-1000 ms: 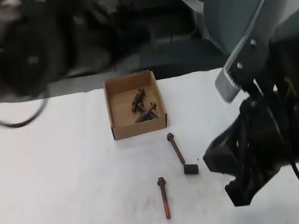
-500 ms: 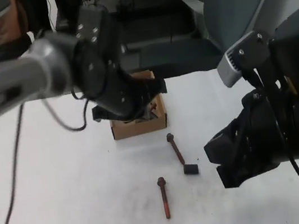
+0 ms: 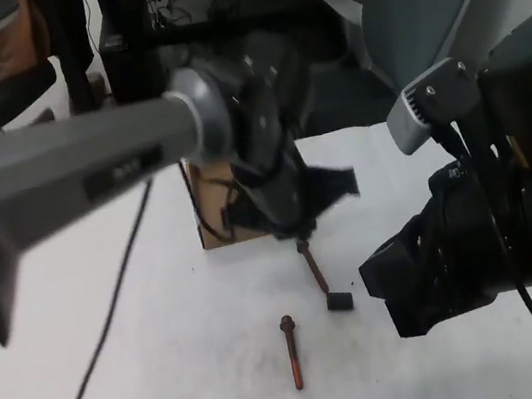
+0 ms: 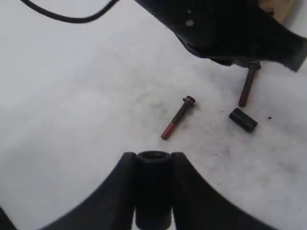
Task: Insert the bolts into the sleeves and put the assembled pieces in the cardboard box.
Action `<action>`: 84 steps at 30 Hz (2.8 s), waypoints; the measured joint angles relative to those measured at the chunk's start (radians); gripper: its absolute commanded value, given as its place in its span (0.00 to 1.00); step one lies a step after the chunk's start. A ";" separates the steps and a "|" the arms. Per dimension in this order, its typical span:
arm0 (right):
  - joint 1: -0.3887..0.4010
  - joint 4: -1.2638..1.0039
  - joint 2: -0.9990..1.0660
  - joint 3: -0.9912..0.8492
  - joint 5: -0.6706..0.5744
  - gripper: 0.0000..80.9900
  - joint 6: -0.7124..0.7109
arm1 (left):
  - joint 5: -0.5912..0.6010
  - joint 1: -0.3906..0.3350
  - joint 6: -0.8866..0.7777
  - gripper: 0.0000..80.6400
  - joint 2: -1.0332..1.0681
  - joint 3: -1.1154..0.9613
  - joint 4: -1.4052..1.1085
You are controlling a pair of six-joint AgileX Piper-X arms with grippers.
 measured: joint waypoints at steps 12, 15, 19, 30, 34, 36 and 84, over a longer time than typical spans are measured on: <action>0.000 0.000 0.000 -0.027 -0.061 0.01 0.002 | -0.013 0.015 -0.012 0.66 0.052 -0.002 -0.105; 0.000 0.000 0.000 -0.044 -0.071 0.01 0.002 | 0.000 0.029 -0.014 0.66 0.071 -0.002 -0.125; 0.000 -0.006 0.000 -0.047 -0.088 0.01 0.003 | 0.024 0.035 -0.019 0.66 0.110 -0.002 -0.128; 0.000 -0.006 0.000 -0.078 -0.174 0.01 0.002 | 0.013 0.035 -0.026 0.54 0.144 -0.005 -0.169; 0.000 -0.036 0.000 -0.116 -0.248 0.01 -0.003 | 0.009 0.035 -0.002 0.54 0.175 -0.029 -0.164; 0.000 -0.059 -0.005 -0.133 -0.270 0.01 -0.003 | 0.006 0.035 0.030 0.54 0.194 -0.064 -0.128; 0.302 -0.847 0.144 0.278 0.674 0.01 -0.133 | 0.377 0.163 0.471 0.02 -1.145 0.944 -0.877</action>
